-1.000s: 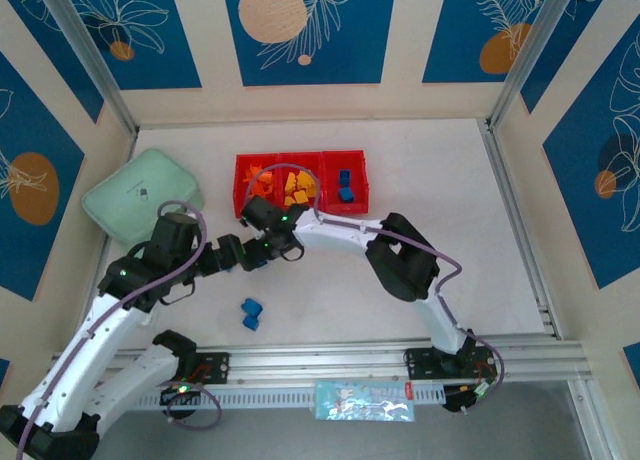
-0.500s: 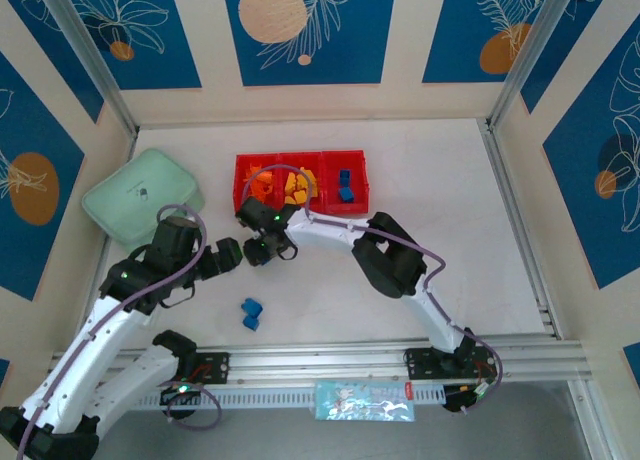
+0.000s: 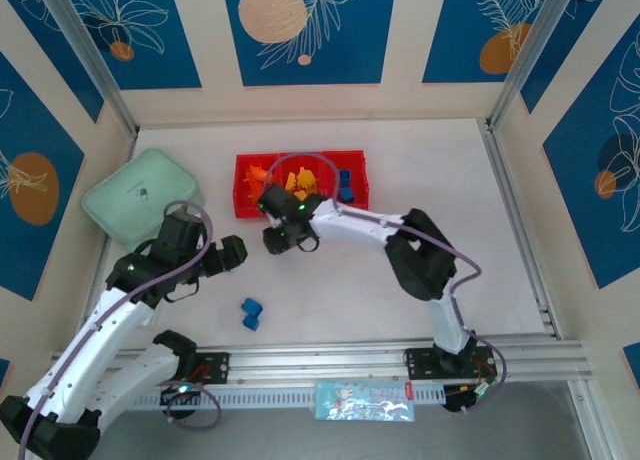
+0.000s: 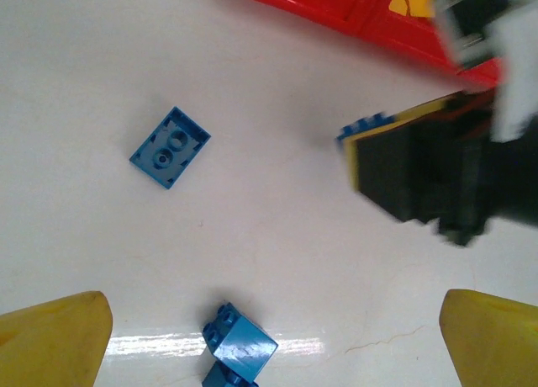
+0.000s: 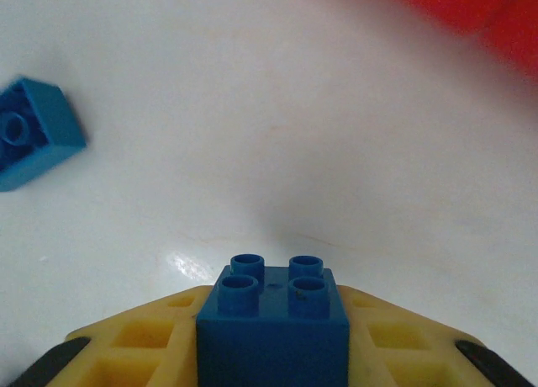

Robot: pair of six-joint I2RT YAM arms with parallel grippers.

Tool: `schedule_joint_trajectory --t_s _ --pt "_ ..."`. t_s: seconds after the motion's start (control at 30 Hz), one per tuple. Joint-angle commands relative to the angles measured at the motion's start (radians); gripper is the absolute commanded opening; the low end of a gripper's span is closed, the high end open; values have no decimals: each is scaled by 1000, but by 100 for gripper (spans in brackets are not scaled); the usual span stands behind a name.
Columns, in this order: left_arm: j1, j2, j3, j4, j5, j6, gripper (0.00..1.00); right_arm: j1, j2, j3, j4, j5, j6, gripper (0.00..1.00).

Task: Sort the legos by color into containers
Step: Pick up the lego from the center of the table, then place the lego in the container, then pick up the lego from the bottom-center of the table.

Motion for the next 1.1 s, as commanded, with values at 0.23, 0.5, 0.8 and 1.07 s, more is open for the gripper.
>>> schedule_joint_trajectory --t_s 0.23,0.5,0.8,1.07 --pt "13 125 75 174 82 52 99 -291 -193 -68 6 28 19 36" --pt "13 265 130 280 116 63 99 -448 -16 105 -15 9 -5 37" --pt "17 313 157 290 107 83 99 -475 140 304 -62 -11 -21 52" --pt "23 280 153 261 105 88 99 -450 6 168 -17 -23 -16 58"
